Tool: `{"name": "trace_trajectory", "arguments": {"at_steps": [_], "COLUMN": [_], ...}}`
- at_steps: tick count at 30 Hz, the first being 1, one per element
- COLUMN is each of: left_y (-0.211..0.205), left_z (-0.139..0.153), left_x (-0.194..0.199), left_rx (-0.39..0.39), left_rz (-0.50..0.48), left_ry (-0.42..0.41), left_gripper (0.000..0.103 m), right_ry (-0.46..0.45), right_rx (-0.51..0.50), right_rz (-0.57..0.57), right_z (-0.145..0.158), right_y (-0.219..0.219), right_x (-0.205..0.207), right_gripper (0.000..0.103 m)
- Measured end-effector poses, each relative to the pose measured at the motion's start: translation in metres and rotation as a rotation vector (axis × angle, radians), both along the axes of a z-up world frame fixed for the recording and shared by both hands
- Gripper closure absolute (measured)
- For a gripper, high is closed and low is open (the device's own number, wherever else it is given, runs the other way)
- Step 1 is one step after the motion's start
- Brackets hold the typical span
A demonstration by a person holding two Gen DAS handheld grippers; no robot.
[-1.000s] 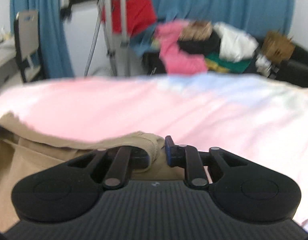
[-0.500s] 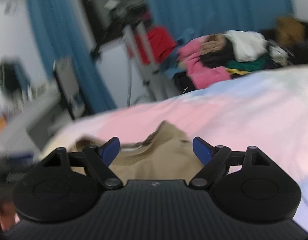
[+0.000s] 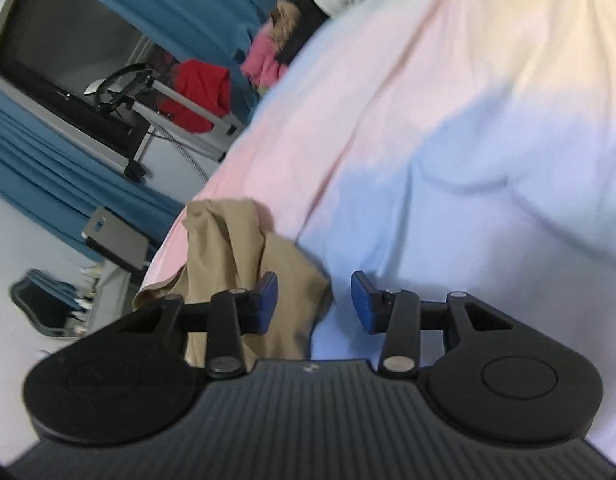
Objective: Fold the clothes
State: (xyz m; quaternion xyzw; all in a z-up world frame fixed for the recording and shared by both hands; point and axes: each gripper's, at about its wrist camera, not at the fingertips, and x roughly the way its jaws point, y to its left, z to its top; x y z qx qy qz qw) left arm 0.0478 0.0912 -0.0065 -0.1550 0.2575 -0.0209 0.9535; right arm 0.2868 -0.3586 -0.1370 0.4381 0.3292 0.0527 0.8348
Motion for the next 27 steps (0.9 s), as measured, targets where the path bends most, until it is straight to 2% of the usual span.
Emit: {"name": "trace_trajectory", "arguments": {"at_steps": [2,6,7,9,11,16,20,24,27], "left_y": [0.003,-0.001,-0.002,-0.003,-0.002,0.008,0.006,0.0,-0.004], "left_z": [-0.007,-0.023,-0.027,-0.036,-0.042,-0.052,-0.052,-0.05,-0.05], "left_x": [0.0,0.02,0.024,0.031,0.037,0.043,0.048,0.047,0.045], "left_rx": [-0.029,-0.037,-0.044,-0.057,-0.067,-0.121,-0.134,-0.122,-0.106], "left_rz": [0.015,0.019,0.021,0.025,0.032,0.084,0.099,0.087,0.079], "left_ry": [0.01,0.021,0.025,0.034,0.041,0.065,0.065,0.057,0.05], "left_gripper": [0.0,0.0,0.0,0.0,0.0,0.0,0.0,0.0,0.0], "right_ry": [-0.006,-0.013,-0.012,-0.01,-0.015,-0.112,-0.233,-0.287,-0.366], "right_rx": [0.018,0.048,0.052,0.031,0.023,-0.118,-0.2,-0.26,-0.459], "right_rz": [0.031,0.081,0.085,0.067,0.031,-0.105,-0.199,-0.172,-0.034], "right_z": [-0.005,-0.015,-0.017,-0.021,-0.018,0.023,0.053,0.064,0.07], "right_y": [0.005,0.014,0.016,0.019,0.018,0.01,0.0,0.001,0.032], "right_x": [0.007,0.022,0.026,0.03,0.028,0.006,-0.02,-0.03,-0.035], "right_gripper": [0.06,0.06,0.066,0.085,0.088,0.09,0.09,0.09,0.09]}}
